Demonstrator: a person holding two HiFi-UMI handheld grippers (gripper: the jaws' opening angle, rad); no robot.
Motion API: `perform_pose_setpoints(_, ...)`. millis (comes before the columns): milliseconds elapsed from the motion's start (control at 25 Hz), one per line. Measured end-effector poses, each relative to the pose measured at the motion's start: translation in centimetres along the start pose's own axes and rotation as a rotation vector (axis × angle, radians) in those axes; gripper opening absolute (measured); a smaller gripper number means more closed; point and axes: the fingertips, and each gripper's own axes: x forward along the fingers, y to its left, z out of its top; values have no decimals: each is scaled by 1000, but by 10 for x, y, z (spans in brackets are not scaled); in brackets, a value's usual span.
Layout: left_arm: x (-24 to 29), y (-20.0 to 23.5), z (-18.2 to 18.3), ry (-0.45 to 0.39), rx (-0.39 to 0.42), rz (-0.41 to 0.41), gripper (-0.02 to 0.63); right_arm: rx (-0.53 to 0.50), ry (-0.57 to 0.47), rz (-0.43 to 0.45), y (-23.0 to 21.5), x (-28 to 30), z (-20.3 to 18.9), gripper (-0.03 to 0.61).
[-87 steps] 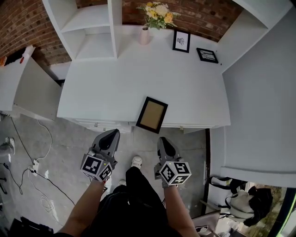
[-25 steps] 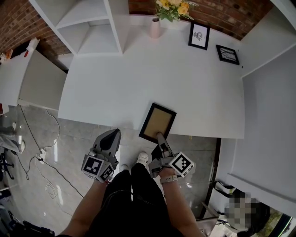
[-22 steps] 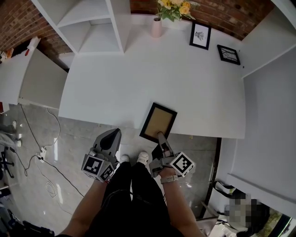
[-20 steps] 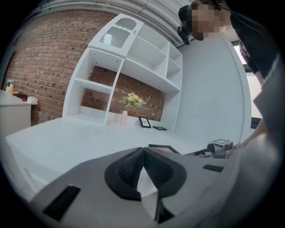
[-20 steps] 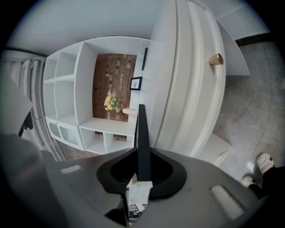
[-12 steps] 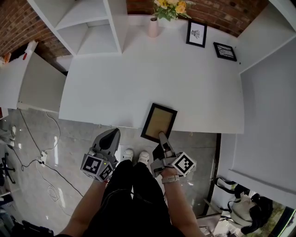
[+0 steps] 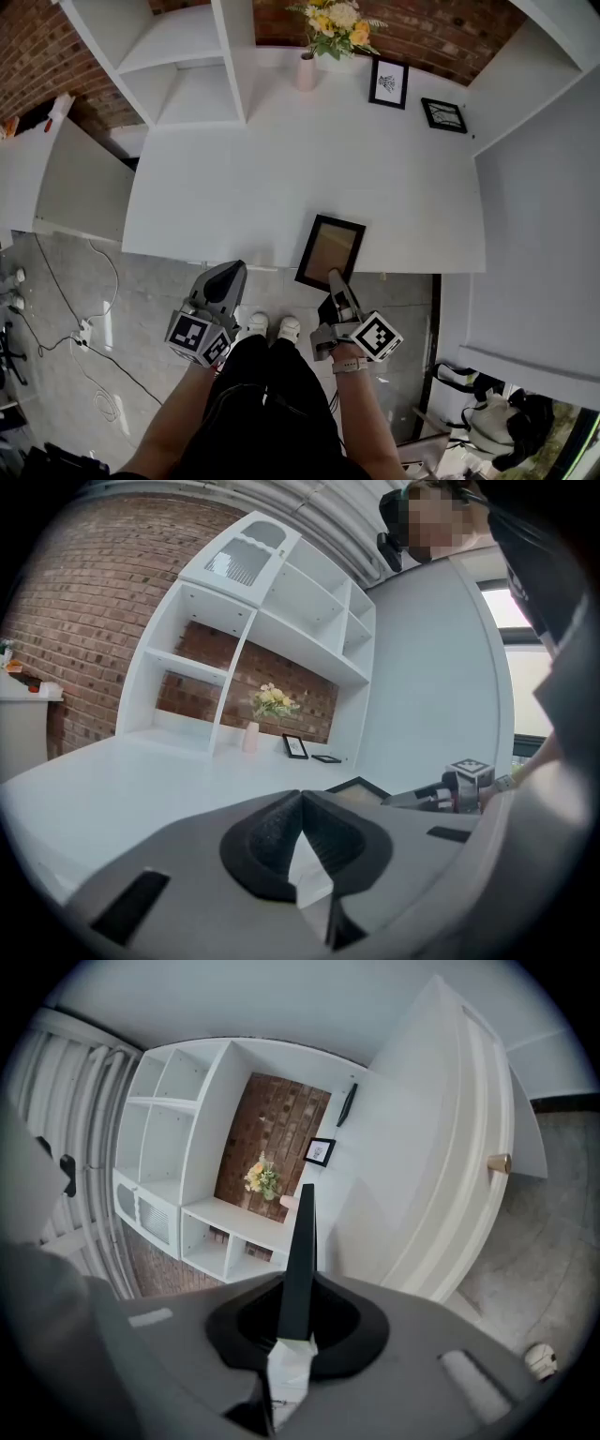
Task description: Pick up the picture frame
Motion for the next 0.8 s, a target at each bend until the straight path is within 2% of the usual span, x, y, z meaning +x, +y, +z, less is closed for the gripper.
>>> perform_pose_setpoints(160,-4,2,7,-12,8,-5,3,-57,8,-50,1,-6,1,37)
perform_pose_setpoints(360,-6,4,19,-35,17,-14,3,-191,18,-102,9,-9,7,37)
perform_pose_setpoints(800,-9,9,45,-84,31,-31,3,-360,-1,-111,46,-4,23,37)
